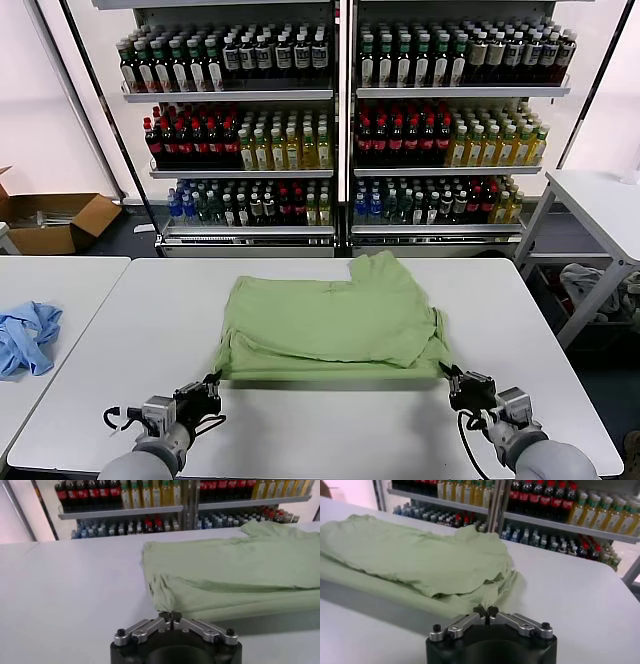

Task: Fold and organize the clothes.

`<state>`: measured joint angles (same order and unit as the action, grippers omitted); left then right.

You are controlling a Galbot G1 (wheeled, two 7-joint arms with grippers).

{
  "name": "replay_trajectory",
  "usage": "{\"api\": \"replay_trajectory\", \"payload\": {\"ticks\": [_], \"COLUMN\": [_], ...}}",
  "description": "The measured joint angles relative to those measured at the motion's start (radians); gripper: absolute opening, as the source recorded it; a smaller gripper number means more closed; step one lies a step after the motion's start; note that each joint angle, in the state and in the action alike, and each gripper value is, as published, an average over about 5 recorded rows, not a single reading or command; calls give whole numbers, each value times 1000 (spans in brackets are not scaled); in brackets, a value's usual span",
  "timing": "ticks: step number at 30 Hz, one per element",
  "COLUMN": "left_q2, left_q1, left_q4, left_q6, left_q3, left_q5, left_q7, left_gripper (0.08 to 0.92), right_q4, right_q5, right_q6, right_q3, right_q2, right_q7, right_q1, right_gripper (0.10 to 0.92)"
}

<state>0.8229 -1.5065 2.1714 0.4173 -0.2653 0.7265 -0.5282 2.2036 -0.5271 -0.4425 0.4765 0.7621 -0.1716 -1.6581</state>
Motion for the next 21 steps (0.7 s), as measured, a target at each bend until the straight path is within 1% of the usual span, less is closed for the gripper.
{"api": "replay_trajectory", "payload": {"ticks": [7, 13, 15, 17, 19, 21], "left_q2": [-5, -3, 0, 4, 8, 11], "left_q1": [-156, -256, -282, -305, -326, -344], "left_q4": [94, 131, 143, 155, 166, 176], "left_q6": [-28, -48, -53, -56, -60, -64], "left_q3": [1, 9, 13, 17, 23, 28], "left_q5": [-41, -76, -89, -104, -121, -140], "left_q7": [-112, -184, -202, -219, -233, -245], "left_gripper": [83, 83, 88, 105, 146, 206], "right_q4": [62, 93, 103, 112, 120, 128], "right_q5": [69, 114, 123, 129, 134, 138], "right_q6": [5, 7, 7, 5, 2, -1], "right_q3": [37, 53, 60, 69, 77, 85], "right_q2": [5, 11, 11, 9, 8, 7], "right_q7": [-7, -16, -20, -24, -28, -30], "right_q1": [-157, -242, -260, -273, -286, -299], "right_gripper": [126, 126, 138, 176, 226, 286]}}
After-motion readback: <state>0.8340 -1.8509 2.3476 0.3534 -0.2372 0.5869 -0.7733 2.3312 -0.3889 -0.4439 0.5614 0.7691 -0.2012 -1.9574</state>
